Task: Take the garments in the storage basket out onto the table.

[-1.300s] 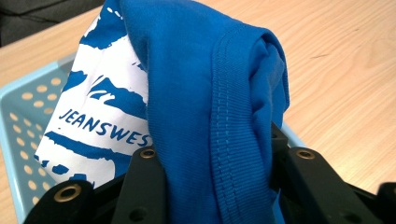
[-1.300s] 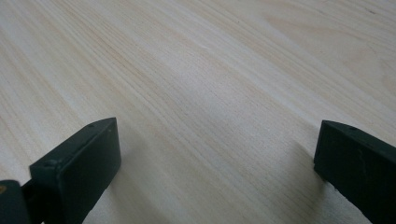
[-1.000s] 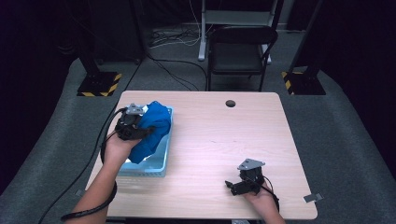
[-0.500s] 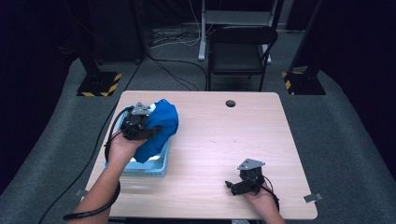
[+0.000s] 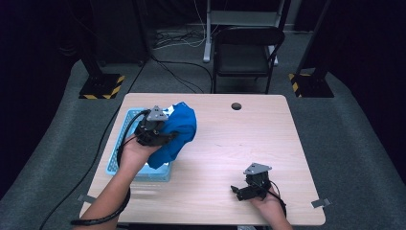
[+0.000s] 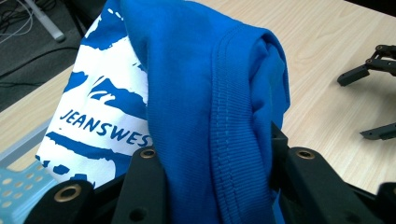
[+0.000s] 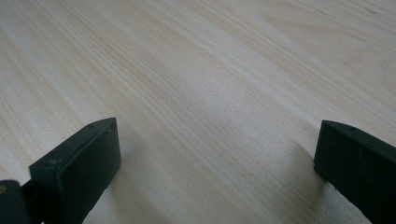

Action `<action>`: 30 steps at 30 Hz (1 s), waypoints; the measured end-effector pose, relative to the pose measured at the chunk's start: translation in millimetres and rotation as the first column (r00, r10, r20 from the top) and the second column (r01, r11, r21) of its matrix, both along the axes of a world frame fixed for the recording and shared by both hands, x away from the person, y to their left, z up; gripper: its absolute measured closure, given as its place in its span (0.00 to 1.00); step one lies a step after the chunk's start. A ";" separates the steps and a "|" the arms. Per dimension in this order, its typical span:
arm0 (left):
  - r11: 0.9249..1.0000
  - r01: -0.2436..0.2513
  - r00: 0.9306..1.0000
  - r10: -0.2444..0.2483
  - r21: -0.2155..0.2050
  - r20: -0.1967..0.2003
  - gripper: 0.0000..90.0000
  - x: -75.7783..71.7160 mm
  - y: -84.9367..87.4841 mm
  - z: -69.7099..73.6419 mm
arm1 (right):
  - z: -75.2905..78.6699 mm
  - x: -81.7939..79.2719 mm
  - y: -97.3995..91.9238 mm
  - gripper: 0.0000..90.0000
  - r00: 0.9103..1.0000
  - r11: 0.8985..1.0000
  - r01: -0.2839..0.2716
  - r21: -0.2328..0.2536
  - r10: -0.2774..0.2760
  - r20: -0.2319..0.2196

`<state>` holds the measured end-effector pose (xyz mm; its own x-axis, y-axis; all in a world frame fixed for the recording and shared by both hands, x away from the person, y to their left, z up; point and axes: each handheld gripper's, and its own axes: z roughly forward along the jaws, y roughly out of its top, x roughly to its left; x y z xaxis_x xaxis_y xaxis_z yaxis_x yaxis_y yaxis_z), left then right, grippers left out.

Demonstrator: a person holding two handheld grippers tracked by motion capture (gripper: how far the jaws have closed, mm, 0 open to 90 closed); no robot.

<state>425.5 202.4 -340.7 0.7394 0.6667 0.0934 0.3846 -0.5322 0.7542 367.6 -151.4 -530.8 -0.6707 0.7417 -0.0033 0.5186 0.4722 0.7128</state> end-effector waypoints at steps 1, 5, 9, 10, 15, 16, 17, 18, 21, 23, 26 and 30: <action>1.000 0.002 1.000 -0.002 -0.002 0.000 0.71 0.1 -2.1 -0.4 | 0.0 -0.1 0.0 0.00 1.000 1.000 0.000 0.000 0.000 -0.001; 1.000 0.014 1.000 -0.014 0.001 -0.002 0.71 0.6 -9.5 -2.9 | 0.0 0.0 0.0 0.00 1.000 1.000 0.000 0.000 0.000 -0.001; 1.000 0.022 1.000 -0.022 0.001 -0.004 0.71 1.2 -13.8 -4.3 | 0.0 0.0 0.0 0.00 1.000 1.000 0.000 0.000 0.000 -0.001; 1.000 0.025 1.000 -0.025 0.001 -0.004 0.71 1.4 -16.1 -4.9 | 0.0 0.0 0.0 0.00 1.000 1.000 -0.001 0.000 0.001 -0.001; 0.999 0.038 0.999 -0.038 -0.005 -0.008 0.71 0.3 -23.1 -7.8 | 0.0 0.0 0.0 0.00 1.000 1.000 -0.001 0.000 0.001 -0.001; 0.999 0.040 0.999 -0.040 -0.010 -0.008 0.71 0.3 -24.6 -8.5 | 0.0 0.0 0.0 0.00 1.000 1.000 -0.001 0.000 0.001 -0.001; 0.999 0.044 0.999 -0.044 -0.011 -0.008 0.71 0.4 -26.3 -9.2 | 0.0 0.0 0.0 0.00 1.000 1.000 -0.001 0.000 0.001 -0.001; 0.999 0.046 0.999 -0.046 -0.014 -0.009 0.71 0.3 -27.9 -10.0 | 0.0 0.0 0.0 0.00 1.000 1.000 -0.001 0.000 0.001 -0.001; 0.998 0.057 0.998 -0.058 -0.021 -0.013 0.71 -0.4 -32.8 -12.1 | 0.0 0.0 0.0 0.00 1.000 1.000 -0.001 0.000 0.001 0.000; 0.998 0.062 0.998 -0.062 -0.021 -0.014 0.71 -0.8 -35.7 -13.2 | 0.0 0.0 0.0 0.00 1.000 1.000 -0.001 0.000 0.001 0.000; 0.997 0.068 0.998 -0.068 -0.023 -0.014 0.71 -1.2 -39.7 -13.9 | 0.0 0.1 -0.1 0.00 1.000 1.000 -0.001 0.000 0.001 0.000; 0.997 0.080 0.997 -0.080 -0.025 -0.011 0.71 -2.1 -45.6 -13.7 | 0.0 0.1 -0.1 0.00 1.000 1.000 -0.002 0.000 0.002 0.000</action>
<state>423.4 156.7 -354.4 0.7914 0.6075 0.0684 0.3511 -0.5433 0.7626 367.6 -151.5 -530.8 -0.6719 0.7406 -0.0032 0.5182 0.4732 0.7125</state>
